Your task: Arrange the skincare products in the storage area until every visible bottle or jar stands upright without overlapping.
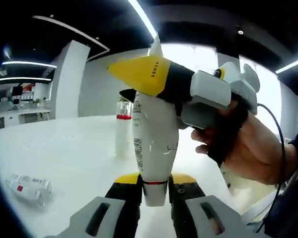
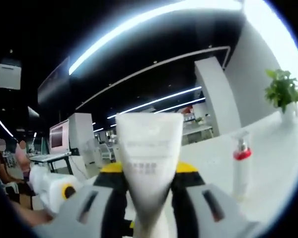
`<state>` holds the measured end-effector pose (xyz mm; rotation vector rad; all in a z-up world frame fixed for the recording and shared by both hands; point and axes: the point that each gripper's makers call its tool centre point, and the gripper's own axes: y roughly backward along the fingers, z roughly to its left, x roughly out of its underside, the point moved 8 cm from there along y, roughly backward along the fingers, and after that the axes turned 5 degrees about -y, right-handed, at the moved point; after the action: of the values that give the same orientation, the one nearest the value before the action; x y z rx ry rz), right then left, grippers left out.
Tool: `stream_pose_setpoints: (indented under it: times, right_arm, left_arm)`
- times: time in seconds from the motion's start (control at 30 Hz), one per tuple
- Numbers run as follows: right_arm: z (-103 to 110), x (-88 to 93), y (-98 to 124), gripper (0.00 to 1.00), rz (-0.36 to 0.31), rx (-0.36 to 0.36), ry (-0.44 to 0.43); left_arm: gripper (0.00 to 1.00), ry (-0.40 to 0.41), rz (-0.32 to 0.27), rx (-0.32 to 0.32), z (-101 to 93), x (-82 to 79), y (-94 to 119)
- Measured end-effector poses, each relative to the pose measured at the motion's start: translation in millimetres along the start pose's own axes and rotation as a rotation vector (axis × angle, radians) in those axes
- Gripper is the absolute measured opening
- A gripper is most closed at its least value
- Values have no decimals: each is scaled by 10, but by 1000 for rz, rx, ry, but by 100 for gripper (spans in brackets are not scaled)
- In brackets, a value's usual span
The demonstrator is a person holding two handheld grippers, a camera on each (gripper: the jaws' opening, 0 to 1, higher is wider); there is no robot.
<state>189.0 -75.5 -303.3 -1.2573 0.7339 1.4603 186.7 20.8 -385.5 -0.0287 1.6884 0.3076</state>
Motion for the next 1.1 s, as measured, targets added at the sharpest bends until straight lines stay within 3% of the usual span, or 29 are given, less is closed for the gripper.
stream_pose_setpoints:
  times: [0.53, 1.1]
  right_arm:
    - [14, 24, -23, 33, -1, 8, 14]
    - [6, 31, -22, 33, 16, 17, 31]
  left_arm:
    - [29, 40, 0, -4, 5, 55, 36]
    - [46, 34, 18, -22, 17, 64, 71]
